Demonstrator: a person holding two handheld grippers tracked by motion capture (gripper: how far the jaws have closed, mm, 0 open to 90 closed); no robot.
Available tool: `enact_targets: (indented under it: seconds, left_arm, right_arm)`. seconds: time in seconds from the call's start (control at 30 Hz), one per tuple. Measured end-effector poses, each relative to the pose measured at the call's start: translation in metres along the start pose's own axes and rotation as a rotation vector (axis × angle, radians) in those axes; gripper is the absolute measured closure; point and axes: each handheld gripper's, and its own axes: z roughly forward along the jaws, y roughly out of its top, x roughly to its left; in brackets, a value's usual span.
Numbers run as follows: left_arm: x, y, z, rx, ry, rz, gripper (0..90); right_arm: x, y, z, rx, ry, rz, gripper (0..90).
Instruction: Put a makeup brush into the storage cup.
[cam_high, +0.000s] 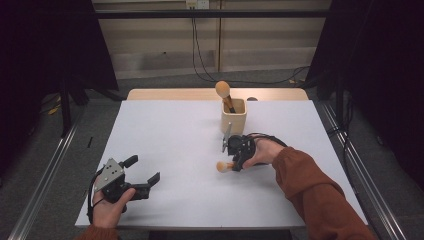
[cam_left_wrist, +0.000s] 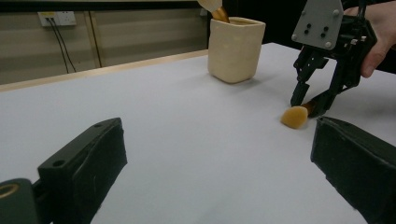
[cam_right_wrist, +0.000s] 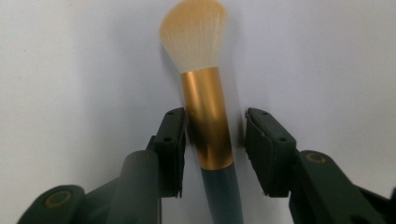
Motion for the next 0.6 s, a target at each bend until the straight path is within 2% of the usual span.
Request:
enact_targets:
  seconds: [0.07,0.1,0.23,0.33,0.57,0.6]
  left_arm:
    - [0.0001,-0.0001,0.0,0.002,-0.001,0.001,3.3]
    - [0.0001,-0.0001,0.0,0.003,0.0,0.002,3.3]
    - [0.001,-0.0006,-0.0003,0.01,0.008,0.001,3.3]
    - [0.0009,-0.0006,-0.0004,0.01,0.008,0.001,3.3]
    - [0.0012,-0.0008,-0.0006,0.014,0.011,-0.002,3.3]
    - [0.0011,-0.0009,-0.0007,0.014,0.011,-0.002,3.3]
  right_arm:
    - [-0.0001,0.0015,0.0009,0.0,-0.009,-0.011,62.0]
    - [0.0012,0.0032,0.0004,0.02,-0.006,-0.006,64.7]
    - [0.0015,0.0063,0.0002,0.041,-0.001,-0.004,70.9]
    - [0.0007,0.0056,0.0005,0.031,0.004,0.004,74.0]
    - [0.0009,0.0055,0.0001,0.03,-0.003,-0.002,74.6]
    - [0.0011,0.0058,-0.0003,0.036,-0.002,0.01,74.7]
